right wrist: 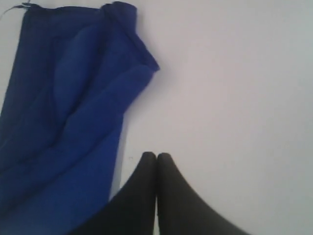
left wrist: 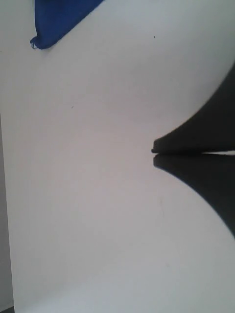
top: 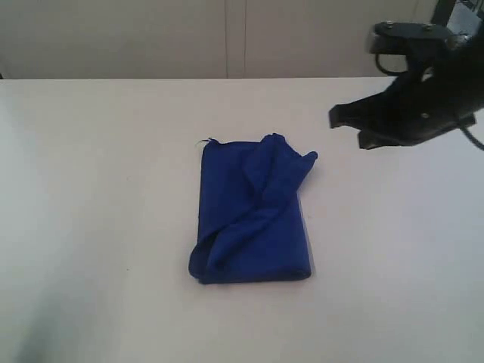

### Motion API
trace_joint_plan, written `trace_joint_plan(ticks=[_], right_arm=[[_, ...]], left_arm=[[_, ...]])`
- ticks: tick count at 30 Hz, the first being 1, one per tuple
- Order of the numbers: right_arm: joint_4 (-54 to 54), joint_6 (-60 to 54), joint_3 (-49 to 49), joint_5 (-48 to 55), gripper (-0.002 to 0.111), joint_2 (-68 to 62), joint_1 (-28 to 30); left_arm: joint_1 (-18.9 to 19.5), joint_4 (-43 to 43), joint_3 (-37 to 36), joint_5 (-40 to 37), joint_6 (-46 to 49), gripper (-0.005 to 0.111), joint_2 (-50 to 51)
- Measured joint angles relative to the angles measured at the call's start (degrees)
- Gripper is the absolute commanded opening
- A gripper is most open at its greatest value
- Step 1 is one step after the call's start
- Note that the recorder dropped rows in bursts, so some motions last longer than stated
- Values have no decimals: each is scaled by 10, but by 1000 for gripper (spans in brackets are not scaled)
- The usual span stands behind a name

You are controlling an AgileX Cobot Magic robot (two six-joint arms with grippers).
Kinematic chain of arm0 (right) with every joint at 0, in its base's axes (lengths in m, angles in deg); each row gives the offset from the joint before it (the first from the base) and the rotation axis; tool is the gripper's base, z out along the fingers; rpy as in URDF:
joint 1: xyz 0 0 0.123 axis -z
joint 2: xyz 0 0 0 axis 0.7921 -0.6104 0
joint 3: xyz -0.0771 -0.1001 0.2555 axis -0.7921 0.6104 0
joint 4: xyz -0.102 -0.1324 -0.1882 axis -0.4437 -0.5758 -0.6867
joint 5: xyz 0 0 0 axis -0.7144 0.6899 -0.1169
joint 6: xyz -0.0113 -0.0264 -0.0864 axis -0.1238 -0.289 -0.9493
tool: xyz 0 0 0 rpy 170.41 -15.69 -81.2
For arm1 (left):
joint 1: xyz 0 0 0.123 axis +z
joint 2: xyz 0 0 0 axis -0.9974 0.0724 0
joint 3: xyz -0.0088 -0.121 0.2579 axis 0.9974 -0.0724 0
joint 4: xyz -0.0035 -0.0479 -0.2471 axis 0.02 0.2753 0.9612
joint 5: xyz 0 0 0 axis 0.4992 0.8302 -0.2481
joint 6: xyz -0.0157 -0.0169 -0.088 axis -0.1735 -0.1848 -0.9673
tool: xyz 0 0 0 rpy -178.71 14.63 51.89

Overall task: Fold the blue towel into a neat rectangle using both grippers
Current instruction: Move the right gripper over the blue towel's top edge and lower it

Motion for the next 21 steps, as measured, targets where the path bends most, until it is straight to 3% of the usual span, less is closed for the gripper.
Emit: trace_joint_plan(ticks=[16, 21], right_arm=[[0, 50, -265, 42, 0, -244, -129], [-58, 126, -351, 78, 0, -299, -160]], left_arm=[[0, 0, 0, 0, 0, 0, 0], [0, 0, 0, 0, 0, 0, 0]])
